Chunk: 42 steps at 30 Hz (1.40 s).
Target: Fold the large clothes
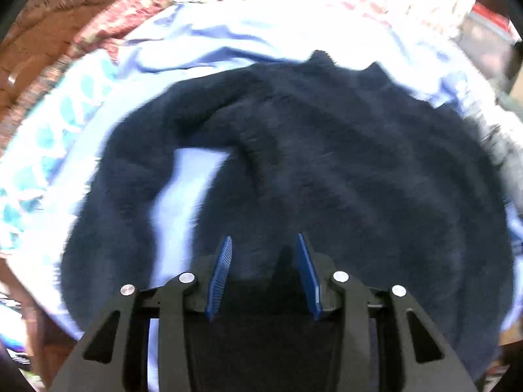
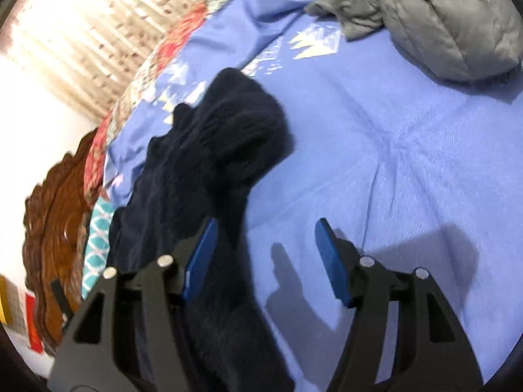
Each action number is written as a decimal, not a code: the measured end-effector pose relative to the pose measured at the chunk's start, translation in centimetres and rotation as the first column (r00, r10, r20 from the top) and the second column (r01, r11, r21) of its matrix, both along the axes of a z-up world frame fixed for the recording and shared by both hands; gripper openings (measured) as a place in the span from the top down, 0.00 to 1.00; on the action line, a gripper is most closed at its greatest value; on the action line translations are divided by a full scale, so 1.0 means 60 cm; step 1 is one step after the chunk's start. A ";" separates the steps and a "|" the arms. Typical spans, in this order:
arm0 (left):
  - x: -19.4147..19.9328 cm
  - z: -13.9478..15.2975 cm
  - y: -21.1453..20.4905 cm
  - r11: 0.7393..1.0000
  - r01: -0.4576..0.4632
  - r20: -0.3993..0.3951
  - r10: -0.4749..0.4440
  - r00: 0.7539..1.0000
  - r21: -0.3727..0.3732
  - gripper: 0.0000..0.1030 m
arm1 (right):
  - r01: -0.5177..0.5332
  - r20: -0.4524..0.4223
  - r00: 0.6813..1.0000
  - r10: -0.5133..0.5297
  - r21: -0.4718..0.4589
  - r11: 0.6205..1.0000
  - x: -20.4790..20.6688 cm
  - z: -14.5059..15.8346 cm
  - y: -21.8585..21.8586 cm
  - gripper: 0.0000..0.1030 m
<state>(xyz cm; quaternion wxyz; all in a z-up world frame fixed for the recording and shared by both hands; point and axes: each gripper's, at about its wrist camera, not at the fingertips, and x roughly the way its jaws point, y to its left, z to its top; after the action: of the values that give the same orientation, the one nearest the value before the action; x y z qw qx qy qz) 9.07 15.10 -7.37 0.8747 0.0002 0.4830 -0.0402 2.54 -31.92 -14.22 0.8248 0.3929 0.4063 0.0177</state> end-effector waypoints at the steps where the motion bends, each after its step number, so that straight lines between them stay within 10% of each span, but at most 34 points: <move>1: 0.008 -0.009 -0.007 0.998 0.020 -0.016 -0.021 1.000 -0.056 0.39 | 0.007 -0.008 1.000 -0.007 -0.009 1.000 0.011 -0.010 0.001 0.40; 12: 0.035 -0.101 -0.007 0.990 0.041 -0.061 -0.050 0.997 -0.135 0.34 | -0.044 -0.044 0.998 0.038 -0.138 0.989 0.138 -0.031 0.040 0.40; 16: 0.030 -0.108 0.002 0.983 0.050 -0.043 -0.059 0.997 -0.177 0.33 | -0.113 -0.107 0.991 0.081 -0.330 0.937 0.184 -0.025 0.086 0.92; 21: 0.031 -0.103 0.007 0.982 0.055 -0.053 -0.066 0.996 -0.181 0.33 | -0.003 -0.031 0.999 -0.035 -0.795 0.607 0.199 0.110 0.062 0.95; 24: 0.028 -0.102 0.013 0.981 0.056 -0.051 -0.066 0.997 -0.186 0.33 | 0.252 0.211 0.947 -0.241 -0.956 0.153 0.171 0.239 -0.006 1.00; 25: 0.027 -0.102 0.013 0.982 0.053 -0.051 -0.063 0.997 -0.184 0.33 | 0.264 0.221 0.939 -0.262 -0.955 0.139 0.165 0.258 -0.026 1.00; 28: 0.027 -0.101 0.008 0.984 0.053 -0.044 -0.061 0.997 -0.172 0.33 | 0.251 0.148 0.959 -0.241 -0.841 0.479 0.132 0.300 -0.118 1.00; 32: 0.022 -0.081 0.009 0.986 0.051 -0.057 -0.061 0.997 -0.159 0.33 | 0.150 0.057 0.988 -0.142 -0.534 0.832 0.085 0.221 -0.150 0.97; 34: 0.012 -0.063 0.016 0.991 0.054 -0.047 -0.060 0.997 -0.121 0.32 | 0.093 0.005 0.995 -0.097 -0.358 0.929 0.067 0.143 -0.132 0.56; 36: -0.004 -0.045 0.028 0.996 0.055 -0.034 -0.058 0.998 -0.071 0.25 | 0.045 -0.018 0.999 -0.051 -0.246 0.968 0.048 0.086 -0.100 0.40; 42: -0.062 -0.018 0.101 1.000 -0.012 -0.060 0.013 0.998 0.028 0.15 | -0.193 -0.068 0.978 0.195 0.041 0.980 -0.022 -0.015 0.051 0.34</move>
<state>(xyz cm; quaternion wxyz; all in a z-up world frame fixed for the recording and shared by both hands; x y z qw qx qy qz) 5.35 21.14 -8.47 0.8599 0.0080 0.5097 -0.0281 1.23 -28.85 -15.12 0.7972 0.3657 0.4717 0.0908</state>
